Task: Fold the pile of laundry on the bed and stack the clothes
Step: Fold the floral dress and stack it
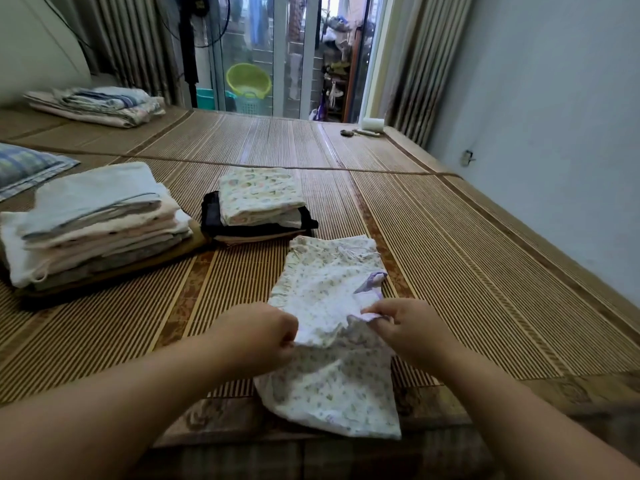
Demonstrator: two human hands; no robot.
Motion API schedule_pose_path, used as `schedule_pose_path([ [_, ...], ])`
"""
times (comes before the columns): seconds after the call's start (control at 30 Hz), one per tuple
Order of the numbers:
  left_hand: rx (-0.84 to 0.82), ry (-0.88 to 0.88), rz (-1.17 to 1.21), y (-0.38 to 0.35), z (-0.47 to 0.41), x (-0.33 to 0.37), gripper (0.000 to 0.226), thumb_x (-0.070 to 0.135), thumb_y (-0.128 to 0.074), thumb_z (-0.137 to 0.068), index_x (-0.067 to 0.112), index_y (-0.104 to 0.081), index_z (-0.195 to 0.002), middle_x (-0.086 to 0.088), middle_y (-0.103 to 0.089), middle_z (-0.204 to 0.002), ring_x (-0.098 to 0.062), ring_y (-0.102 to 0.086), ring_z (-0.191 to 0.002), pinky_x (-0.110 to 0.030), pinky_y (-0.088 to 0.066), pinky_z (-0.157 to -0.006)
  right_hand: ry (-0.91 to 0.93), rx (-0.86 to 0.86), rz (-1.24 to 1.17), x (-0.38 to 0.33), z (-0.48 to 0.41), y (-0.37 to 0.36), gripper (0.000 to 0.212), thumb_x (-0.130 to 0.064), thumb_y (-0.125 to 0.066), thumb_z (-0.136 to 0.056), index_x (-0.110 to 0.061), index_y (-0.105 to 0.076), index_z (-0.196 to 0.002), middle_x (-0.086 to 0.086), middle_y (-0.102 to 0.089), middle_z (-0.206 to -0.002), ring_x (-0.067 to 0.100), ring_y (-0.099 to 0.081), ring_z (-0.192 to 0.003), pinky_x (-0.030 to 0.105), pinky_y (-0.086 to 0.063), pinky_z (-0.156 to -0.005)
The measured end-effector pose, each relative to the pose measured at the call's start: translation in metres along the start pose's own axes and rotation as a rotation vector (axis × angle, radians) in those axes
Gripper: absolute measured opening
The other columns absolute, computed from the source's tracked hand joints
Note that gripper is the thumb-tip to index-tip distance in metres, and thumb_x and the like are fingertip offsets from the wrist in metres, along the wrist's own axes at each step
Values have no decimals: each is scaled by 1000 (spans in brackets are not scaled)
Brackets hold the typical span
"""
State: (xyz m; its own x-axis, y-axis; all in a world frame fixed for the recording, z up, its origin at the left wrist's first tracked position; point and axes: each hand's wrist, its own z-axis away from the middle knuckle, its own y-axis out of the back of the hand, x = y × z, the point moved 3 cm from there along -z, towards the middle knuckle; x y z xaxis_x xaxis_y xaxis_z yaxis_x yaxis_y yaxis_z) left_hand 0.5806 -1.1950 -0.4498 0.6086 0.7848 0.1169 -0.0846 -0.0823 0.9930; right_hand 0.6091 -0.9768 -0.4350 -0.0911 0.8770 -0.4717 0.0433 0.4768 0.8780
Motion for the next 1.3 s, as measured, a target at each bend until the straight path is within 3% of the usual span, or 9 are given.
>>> schedule_pose_path([
  [0.1,-86,-113,-10,0,10,-12,12,37,-56,-89,36,-53,-78,17,-56,-89,1,-53,-80,-14,-48,-71,-8,-320,13,-3,19,-10,22,-36,-61,-91,-22,-73,-103,-10,-70,-83,-6,-59,-62,14,-52,-62],
  [0.2,-167,-179,-39,-17,21,-21,12,43,-58,-84,45,-48,-91,23,-39,-119,4,-38,-110,-18,-41,-95,18,-347,84,-2,28,-28,34,-57,-57,-86,-28,-70,-100,-13,-66,-95,-3,-59,-84,25,-55,-81],
  [0.33,-263,-159,62,-35,30,-23,66,42,-49,-86,50,-20,-145,27,-3,-156,-1,3,-145,-28,-10,-120,-51,-184,223,7,26,-58,70,-71,-40,-86,-42,-24,-148,-4,-21,-156,20,-14,-144,44,-22,-115],
  [0.53,-441,-171,-85,-61,33,-5,81,80,-34,-82,55,22,-135,13,29,-152,-11,28,-142,-32,12,-115,-58,-453,408,37,13,-74,81,-83,-20,-80,-49,12,-147,-8,28,-156,26,24,-145,58,13,-112],
  [0.73,-469,-253,-133,-53,36,-6,91,74,-54,-77,58,13,-136,17,23,-153,-9,26,-140,-36,7,-117,87,-410,294,30,17,-56,93,-88,-29,-64,-53,-3,-147,-19,16,-157,15,26,-143,56,19,-108],
  [0.93,-245,-354,-106,-47,30,-11,52,58,-22,-88,54,-28,-139,30,-19,-151,4,0,-142,-32,2,-120,178,-523,364,18,51,-62,106,-89,-30,-54,-50,-2,-148,-15,21,-155,15,30,-142,52,21,-108],
  [1.07,-25,-135,395,-31,19,-1,64,70,-27,-86,28,-68,-114,11,-68,-116,2,-58,-109,-30,-47,-102,102,-386,371,0,51,-64,107,-89,-31,-64,-36,-4,-153,-10,1,-161,17,12,-148,56,15,-112],
  [1.2,145,-84,779,-9,12,0,38,51,-46,-89,21,-69,-94,3,-69,-88,-16,-65,-82,-44,-55,-76,7,-211,434,-12,48,-56,61,-30,-54,-89,-26,-33,-146,-3,-41,-149,17,-28,-143,55,-3,-117],
  [1.3,90,-83,901,-1,14,-7,49,56,-46,-84,13,-68,-89,-8,-66,-84,-26,-61,-77,-43,-51,-70,-23,-109,280,0,40,-29,20,-13,-48,-89,-26,-61,-82,-10,-64,-81,2,-58,-80,44,-34,-109],
])
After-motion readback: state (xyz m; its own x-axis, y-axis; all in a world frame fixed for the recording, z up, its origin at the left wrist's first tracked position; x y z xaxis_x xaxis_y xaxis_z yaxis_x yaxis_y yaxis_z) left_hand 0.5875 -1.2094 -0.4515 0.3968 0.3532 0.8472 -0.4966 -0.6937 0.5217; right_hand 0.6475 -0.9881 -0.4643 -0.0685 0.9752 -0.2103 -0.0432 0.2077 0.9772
